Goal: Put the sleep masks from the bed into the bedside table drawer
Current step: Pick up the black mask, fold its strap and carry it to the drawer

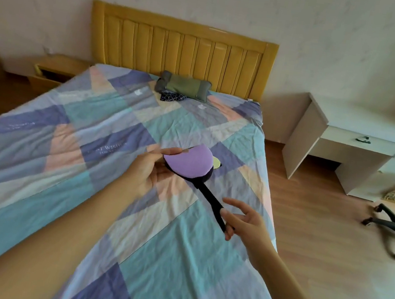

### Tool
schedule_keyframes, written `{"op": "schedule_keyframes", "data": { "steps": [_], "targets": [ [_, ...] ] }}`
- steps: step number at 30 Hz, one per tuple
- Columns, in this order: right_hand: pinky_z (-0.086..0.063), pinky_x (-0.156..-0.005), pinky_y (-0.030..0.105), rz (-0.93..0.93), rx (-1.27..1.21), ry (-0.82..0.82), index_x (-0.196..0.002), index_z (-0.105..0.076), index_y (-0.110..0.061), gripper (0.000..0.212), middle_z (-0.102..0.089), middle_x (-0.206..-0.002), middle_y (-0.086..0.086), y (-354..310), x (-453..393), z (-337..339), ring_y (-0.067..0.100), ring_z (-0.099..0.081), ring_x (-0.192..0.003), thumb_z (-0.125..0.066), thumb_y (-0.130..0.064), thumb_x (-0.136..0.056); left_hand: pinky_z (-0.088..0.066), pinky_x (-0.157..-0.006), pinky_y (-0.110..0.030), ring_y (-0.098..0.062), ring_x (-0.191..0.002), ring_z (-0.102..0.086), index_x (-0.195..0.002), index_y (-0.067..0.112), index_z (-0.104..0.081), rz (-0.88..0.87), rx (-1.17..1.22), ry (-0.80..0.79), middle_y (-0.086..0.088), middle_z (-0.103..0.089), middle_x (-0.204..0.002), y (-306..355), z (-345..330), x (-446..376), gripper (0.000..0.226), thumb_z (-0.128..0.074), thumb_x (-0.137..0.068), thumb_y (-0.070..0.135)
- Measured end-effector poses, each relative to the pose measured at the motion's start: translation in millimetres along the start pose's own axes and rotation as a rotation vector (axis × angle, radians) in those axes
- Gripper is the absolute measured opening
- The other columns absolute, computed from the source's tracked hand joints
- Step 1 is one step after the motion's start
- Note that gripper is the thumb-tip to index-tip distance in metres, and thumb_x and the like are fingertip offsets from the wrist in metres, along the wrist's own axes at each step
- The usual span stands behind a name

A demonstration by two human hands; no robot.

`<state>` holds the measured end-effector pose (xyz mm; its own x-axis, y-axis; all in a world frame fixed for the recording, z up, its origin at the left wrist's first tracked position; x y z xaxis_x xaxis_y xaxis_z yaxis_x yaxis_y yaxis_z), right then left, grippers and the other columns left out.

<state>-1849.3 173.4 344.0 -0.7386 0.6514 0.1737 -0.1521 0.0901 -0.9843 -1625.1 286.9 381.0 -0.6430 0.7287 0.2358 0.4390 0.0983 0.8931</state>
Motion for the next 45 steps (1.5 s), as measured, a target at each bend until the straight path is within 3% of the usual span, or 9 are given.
{"op": "schedule_keyframes", "data": {
  "steps": [9, 13, 17, 20, 26, 30, 38, 41, 45],
  "targets": [
    [-0.039, -0.058, 0.023, 0.106, 0.134, -0.031, -0.08, -0.069, -0.011, 0.007, -0.056, -0.051, 0.014, -32.9, 1.1, -86.7, 0.008, -0.046, -0.04, -0.074, -0.016, -0.079, -0.055, -0.062, -0.025, -0.013, -0.077, -0.064, -0.091, 0.016, -0.06, -0.126, -0.147, 0.27, -0.005, -0.064, -0.103, 43.6, 106.6, 35.3, 0.025, -0.077, -0.074, 0.008],
    [-0.043, -0.076, 0.03, 0.02, 0.137, -0.259, -0.049, -0.045, -0.017, 0.051, -0.042, -0.05, 0.004, -47.2, 7.9, -140.7, 0.017, -0.048, -0.055, -0.071, -0.053, -0.073, -0.054, -0.06, -0.024, -0.016, -0.085, -0.063, -0.102, 0.018, -0.063, -0.157, -0.087, 0.321, 0.0, -0.066, -0.098, 56.6, 148.0, 60.9, 0.03, -0.076, -0.075, 0.011],
    [-0.046, -0.09, 0.042, -0.037, -0.633, -0.35, -0.056, -0.053, -0.015, 0.042, -0.048, -0.053, 0.002, -66.2, 18.0, -182.7, 0.021, -0.061, -0.06, -0.064, -0.05, -0.076, -0.052, -0.065, -0.024, -0.013, -0.077, -0.062, -0.088, 0.021, -0.068, -0.141, -0.195, 0.305, 0.004, -0.067, -0.083, 59.7, 176.9, 92.1, 0.014, -0.074, -0.078, 0.014],
    [-0.043, -0.1, 0.044, 0.048, -0.827, -0.422, -0.106, -0.067, -0.012, 0.048, -0.071, -0.108, 0.006, -86.1, 22.0, -209.1, 0.019, -0.067, -0.106, -0.038, -0.047, -0.092, -0.054, -0.06, -0.022, -0.006, -0.065, -0.063, -0.085, 0.025, -0.069, -0.122, -0.275, 0.207, 0.012, -0.068, -0.07, 62.3, 186.7, 112.1, 0.016, -0.072, -0.079, 0.01],
    [-0.026, -0.112, 0.035, 0.141, 0.213, -0.307, -0.122, -0.056, -0.034, 0.052, -0.055, -0.137, -0.009, -80.8, 6.6, -245.3, 0.005, -0.045, -0.129, -0.017, -0.058, -0.096, -0.053, -0.053, -0.019, -0.004, -0.062, -0.064, -0.085, 0.02, -0.067, -0.147, -0.265, 0.126, 0.009, -0.068, -0.066, 83.3, 204.6, 139.7, 0.011, -0.067, -0.083, 0.01],
    [-0.036, -0.086, 0.026, 0.189, 0.716, -0.541, -0.086, -0.073, -0.01, 0.049, -0.069, -0.082, -0.004, -76.2, 25.3, -268.7, 0.014, -0.064, -0.088, -0.043, -0.047, -0.096, -0.058, -0.07, -0.03, -0.017, -0.088, -0.063, -0.1, 0.015, -0.064, -0.263, 0.028, 0.363, 0.0, -0.067, -0.094, 105.0, 238.1, 144.7, 0.016, -0.067, -0.085, 0.012],
    [-0.045, -0.099, 0.049, 0.185, -0.579, -0.701, -0.082, -0.069, -0.012, 0.024, -0.069, -0.087, 0.006, -120.4, 46.7, -289.7, 0.021, -0.066, -0.098, -0.058, -0.031, -0.074, -0.052, -0.086, -0.042, -0.028, -0.098, -0.062, -0.085, 0.023, -0.064, -0.316, 0.069, 0.57, -0.008, -0.065, -0.1, 91.6, 255.1, 158.5, 0.015, -0.069, -0.082, 0.009],
    [-0.043, -0.101, 0.046, 0.174, -0.582, -0.571, -0.112, -0.064, -0.018, 0.041, -0.07, -0.116, 0.004, -124.0, 34.6, -290.1, 0.024, -0.067, -0.101, -0.033, -0.005, -0.089, -0.057, -0.072, -0.032, -0.025, -0.094, -0.063, -0.09, 0.02, -0.063, -0.332, 0.1, 0.55, -0.009, -0.065, -0.103, 91.5, 241.3, 160.1, 0.014, -0.069, -0.083, 0.01],
    [-0.056, -0.087, 0.037, 0.255, -0.439, -0.451, -0.119, -0.061, -0.023, 0.039, -0.062, -0.13, 0.005, -119.1, 22.1, -287.5, 0.032, -0.059, -0.118, -0.053, 0.002, -0.09, -0.056, -0.056, -0.024, -0.02, -0.09, -0.064, -0.103, 0.016, -0.064, -0.367, 0.183, 0.519, -0.006, -0.066, -0.105, 101.3, 223.3, 163.0, 0.021, -0.068, -0.083, 0.011]
  ]
}}
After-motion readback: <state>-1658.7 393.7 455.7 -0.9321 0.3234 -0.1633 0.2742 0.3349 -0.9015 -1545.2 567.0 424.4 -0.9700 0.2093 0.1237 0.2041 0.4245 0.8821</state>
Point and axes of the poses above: each hand's wrist, its own x-axis away from the middle knuckle, its own z-axis out of the back of the hand, y = z × x, the point moved 5 cm from there along -x, towards the middle knuckle
